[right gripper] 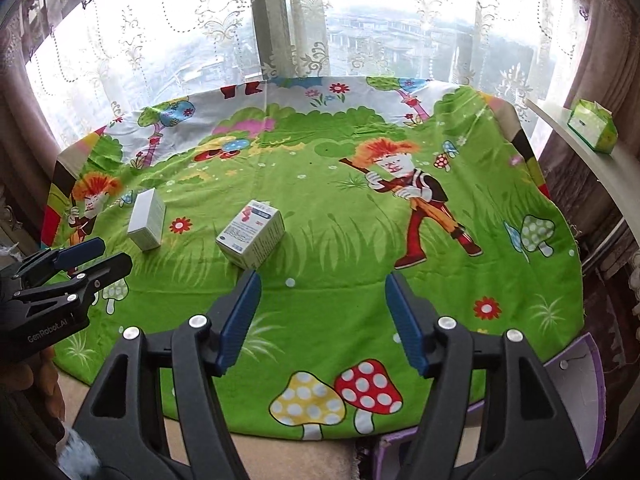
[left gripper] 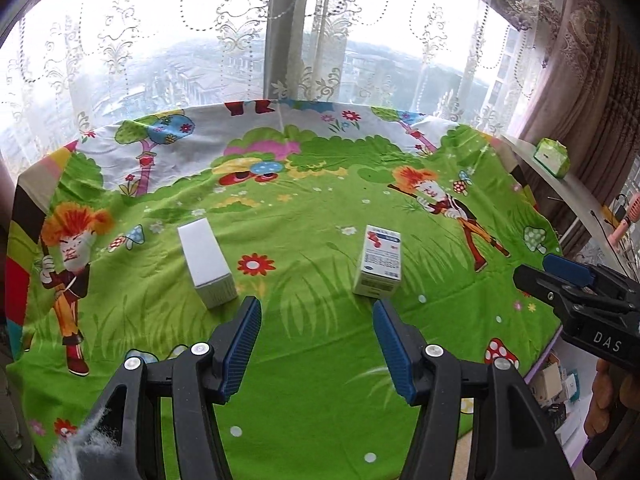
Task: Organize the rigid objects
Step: 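Move both open tools back over the last two boxes on the bed, then grasp the tall white box with the left tool while the right tool grasps the red-printed medicine box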
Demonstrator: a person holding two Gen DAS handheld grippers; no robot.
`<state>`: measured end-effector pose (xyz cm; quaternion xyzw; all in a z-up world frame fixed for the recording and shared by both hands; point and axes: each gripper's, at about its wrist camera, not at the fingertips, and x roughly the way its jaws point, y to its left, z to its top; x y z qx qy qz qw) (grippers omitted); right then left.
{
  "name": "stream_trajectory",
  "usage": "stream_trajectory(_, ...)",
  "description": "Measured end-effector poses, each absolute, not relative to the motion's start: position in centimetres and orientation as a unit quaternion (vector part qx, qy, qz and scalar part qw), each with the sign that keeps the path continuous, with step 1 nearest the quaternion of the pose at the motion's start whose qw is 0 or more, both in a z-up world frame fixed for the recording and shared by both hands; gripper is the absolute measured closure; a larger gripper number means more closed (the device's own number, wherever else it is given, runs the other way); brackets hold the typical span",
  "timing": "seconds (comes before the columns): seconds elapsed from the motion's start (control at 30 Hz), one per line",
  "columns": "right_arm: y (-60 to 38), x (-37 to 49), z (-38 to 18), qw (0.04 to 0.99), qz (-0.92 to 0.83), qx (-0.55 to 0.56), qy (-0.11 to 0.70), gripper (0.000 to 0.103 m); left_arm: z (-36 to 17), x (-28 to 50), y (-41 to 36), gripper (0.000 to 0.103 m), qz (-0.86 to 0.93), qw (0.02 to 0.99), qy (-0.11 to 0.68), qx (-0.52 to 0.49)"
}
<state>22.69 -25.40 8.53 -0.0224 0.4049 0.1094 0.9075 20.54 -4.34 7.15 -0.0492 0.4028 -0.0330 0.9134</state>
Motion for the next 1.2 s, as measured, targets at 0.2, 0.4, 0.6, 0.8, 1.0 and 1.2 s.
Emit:
stream_trajectory(0.2, -22.6, 24.6, 8.1, 0.906, 0.122, -0.018, 0.406, 0.032, 6.8, 21.6, -1.7, 0.042, 0.021, 0.923, 0.378, -0.07)
stream_trajectory(0.4, -20.2, 26.5, 6.9, 0.901, 0.124, -0.008, 0.416, 0.032, 5.2, 22.8, 1.3, 0.04, 0.076, 0.919, 0.37, -0.111)
stream_trajectory(0.6, -18.0, 28.4, 4.9, 0.894, 0.116, -0.01, 0.432, 0.032, 3.4, 24.9, 3.1, 0.04, 0.1, 0.909, 0.381, -0.135)
stream_trajectory(0.8, -16.4, 30.5, 2.4, 0.886, 0.101, -0.007, 0.453, 0.032, 1.3, 27.3, 3.5, 0.04, 0.106, 0.897, 0.404, -0.146)
stream_trajectory(1.0, -15.6, 32.0, 0.9, 0.884, 0.085, -0.003, 0.459, 0.032, -0.3, 28.9, 4.1, 0.04, 0.126, 0.886, 0.423, -0.144)
stream_trajectory(1.2, -15.0, 33.0, -0.3, 0.882, 0.075, -0.018, 0.465, 0.032, -1.6, 29.8, 4.6, 0.041, 0.124, 0.88, 0.435, -0.146)
